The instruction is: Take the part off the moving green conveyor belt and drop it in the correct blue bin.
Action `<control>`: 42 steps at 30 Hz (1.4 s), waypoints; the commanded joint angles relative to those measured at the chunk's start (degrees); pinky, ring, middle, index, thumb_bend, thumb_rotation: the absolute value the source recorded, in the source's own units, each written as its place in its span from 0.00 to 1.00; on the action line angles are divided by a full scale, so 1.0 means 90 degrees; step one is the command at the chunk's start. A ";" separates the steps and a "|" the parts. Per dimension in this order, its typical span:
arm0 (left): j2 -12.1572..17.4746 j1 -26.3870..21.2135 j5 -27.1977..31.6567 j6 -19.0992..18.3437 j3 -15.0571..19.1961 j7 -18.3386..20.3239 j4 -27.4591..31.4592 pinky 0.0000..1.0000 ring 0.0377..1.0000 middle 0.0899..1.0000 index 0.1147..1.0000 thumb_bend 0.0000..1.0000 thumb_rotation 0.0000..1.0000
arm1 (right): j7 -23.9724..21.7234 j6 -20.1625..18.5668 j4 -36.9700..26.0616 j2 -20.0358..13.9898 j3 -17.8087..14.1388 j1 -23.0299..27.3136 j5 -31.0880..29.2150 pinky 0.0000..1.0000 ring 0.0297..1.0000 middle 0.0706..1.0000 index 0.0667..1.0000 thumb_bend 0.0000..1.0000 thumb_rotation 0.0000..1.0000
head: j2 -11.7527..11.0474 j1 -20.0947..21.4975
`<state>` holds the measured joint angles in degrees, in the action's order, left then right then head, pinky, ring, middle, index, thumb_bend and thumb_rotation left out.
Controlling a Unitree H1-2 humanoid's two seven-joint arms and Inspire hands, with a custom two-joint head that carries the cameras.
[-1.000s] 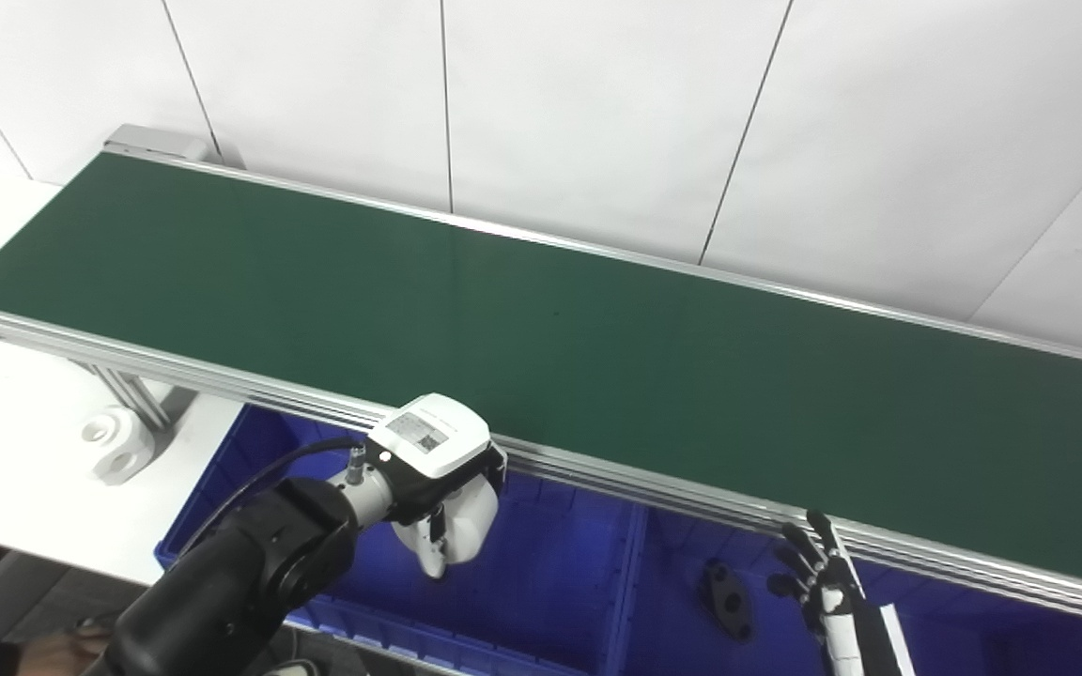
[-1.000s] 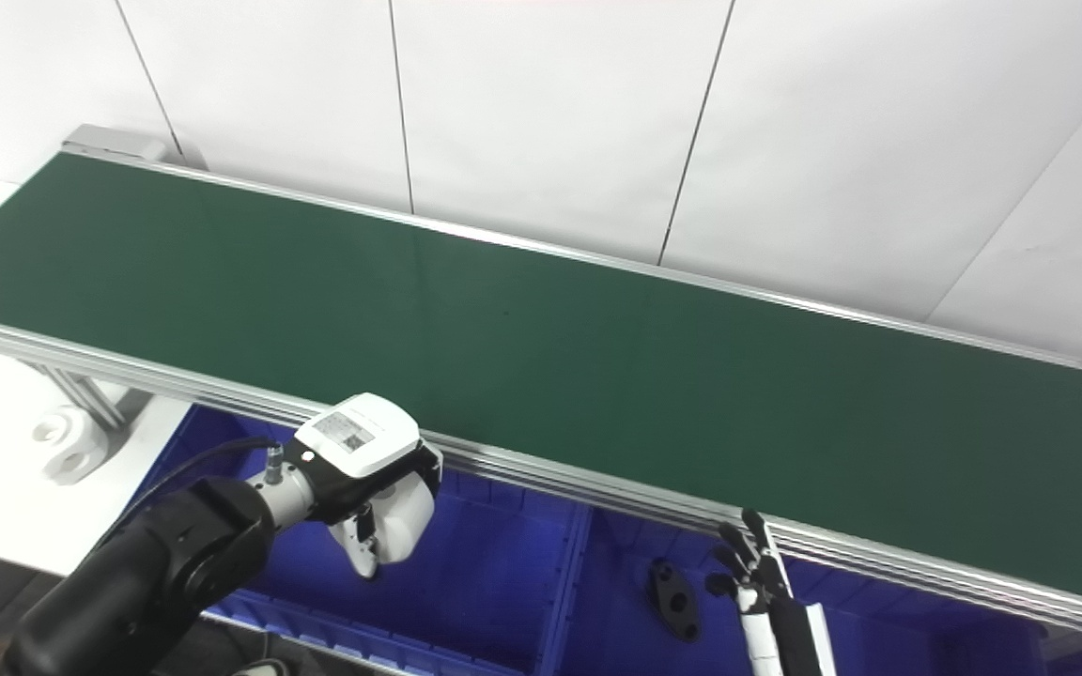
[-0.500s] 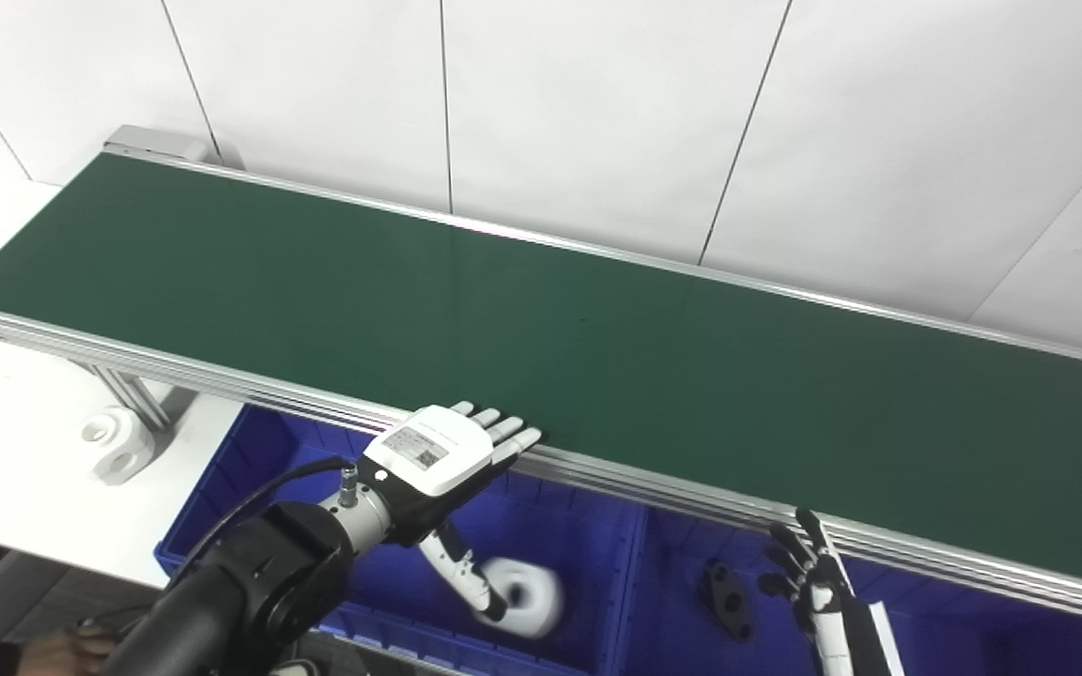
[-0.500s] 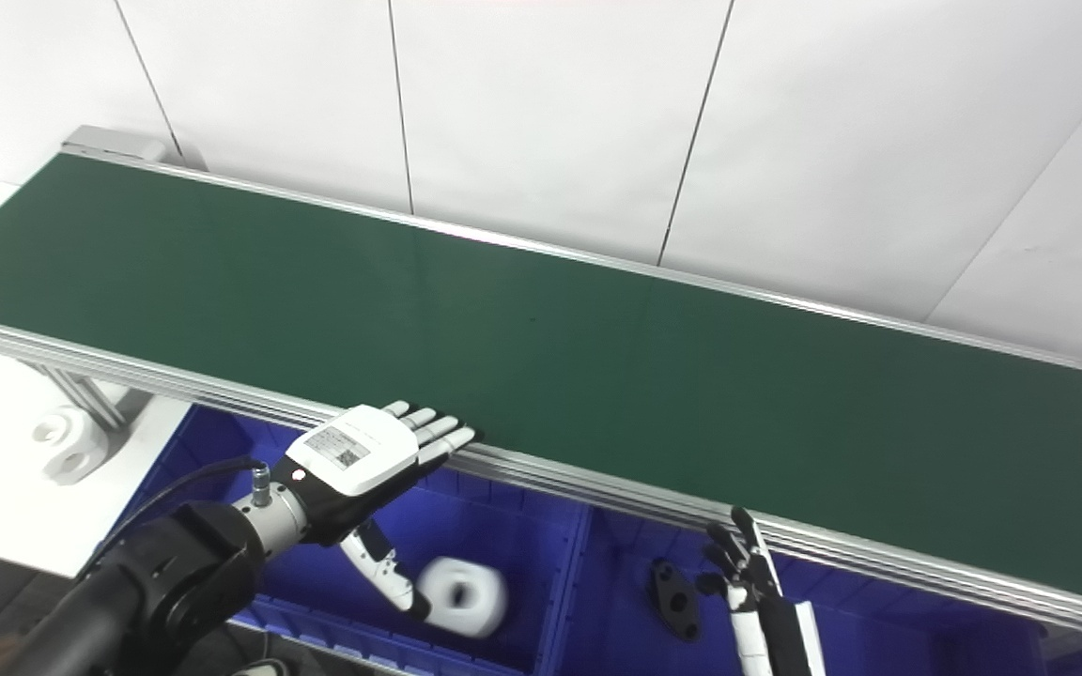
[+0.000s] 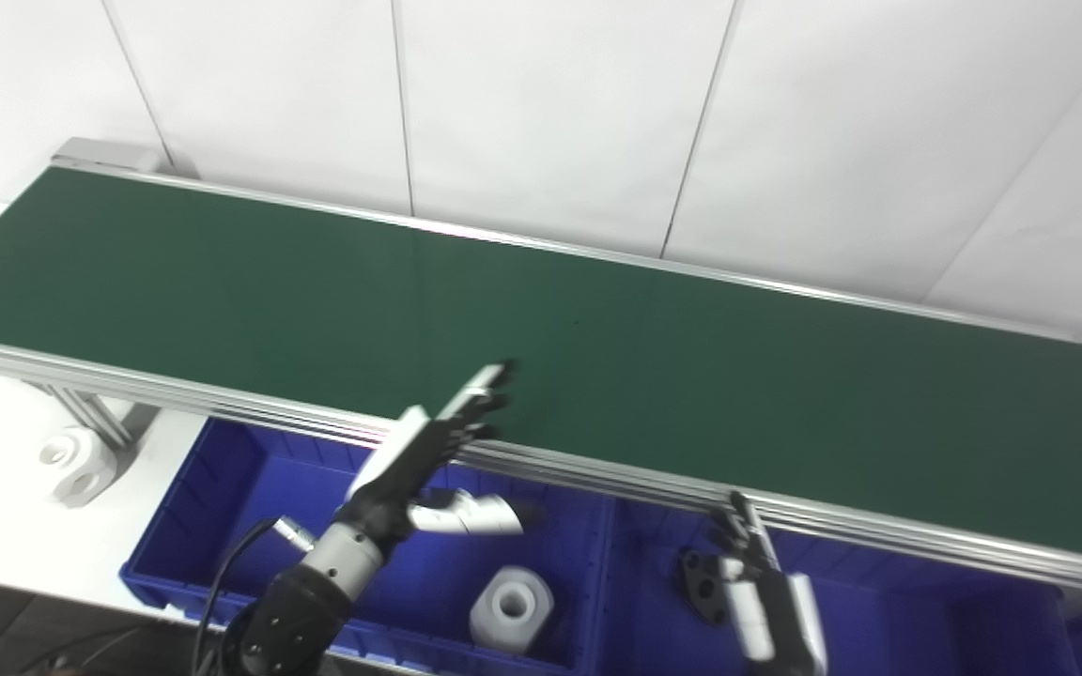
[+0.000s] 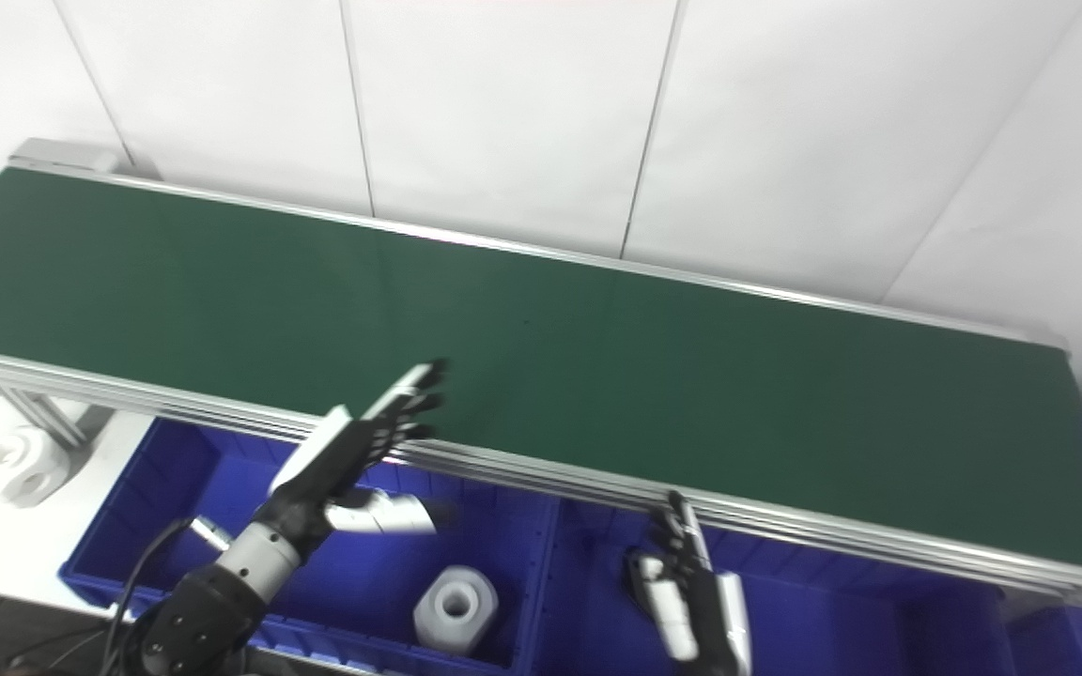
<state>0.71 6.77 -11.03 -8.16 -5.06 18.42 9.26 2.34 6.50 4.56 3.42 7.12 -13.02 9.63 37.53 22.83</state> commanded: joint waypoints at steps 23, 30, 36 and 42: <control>-0.0309 -0.0219 0.0856 0.0611 -0.0362 -0.0685 -0.1111 1.00 1.00 1.00 1.00 0.66 0.72 | 0.0481 0.0327 0.0084 0.0380 0.0251 0.0155 0.0356 0.92 0.94 0.95 0.99 0.95 0.99 | -0.0214 0.0532; -0.0477 -0.0059 0.0880 0.1274 -0.0325 -0.1133 -0.0975 1.00 1.00 1.00 1.00 0.64 0.79 | 0.0562 0.0248 -0.0126 0.0409 0.0282 0.0134 0.0529 0.94 0.96 0.98 0.99 0.91 1.00 | 0.0028 0.0671; -0.0718 0.0184 0.0551 0.1933 -0.0338 -0.1689 -0.1065 1.00 1.00 1.00 1.00 0.59 0.92 | 0.0743 0.0351 -0.0203 0.0471 0.0155 0.0047 0.0468 0.97 0.98 1.00 0.98 0.89 1.00 | 0.0130 0.0435; -0.0847 0.0523 0.0394 0.2160 -0.0432 -0.1996 -0.0851 1.00 1.00 1.00 1.00 0.56 0.98 | 0.0858 0.0354 -0.0478 0.0800 -0.0222 -0.0175 -0.0345 0.93 0.95 0.99 0.98 0.90 1.00 | 0.0201 0.0209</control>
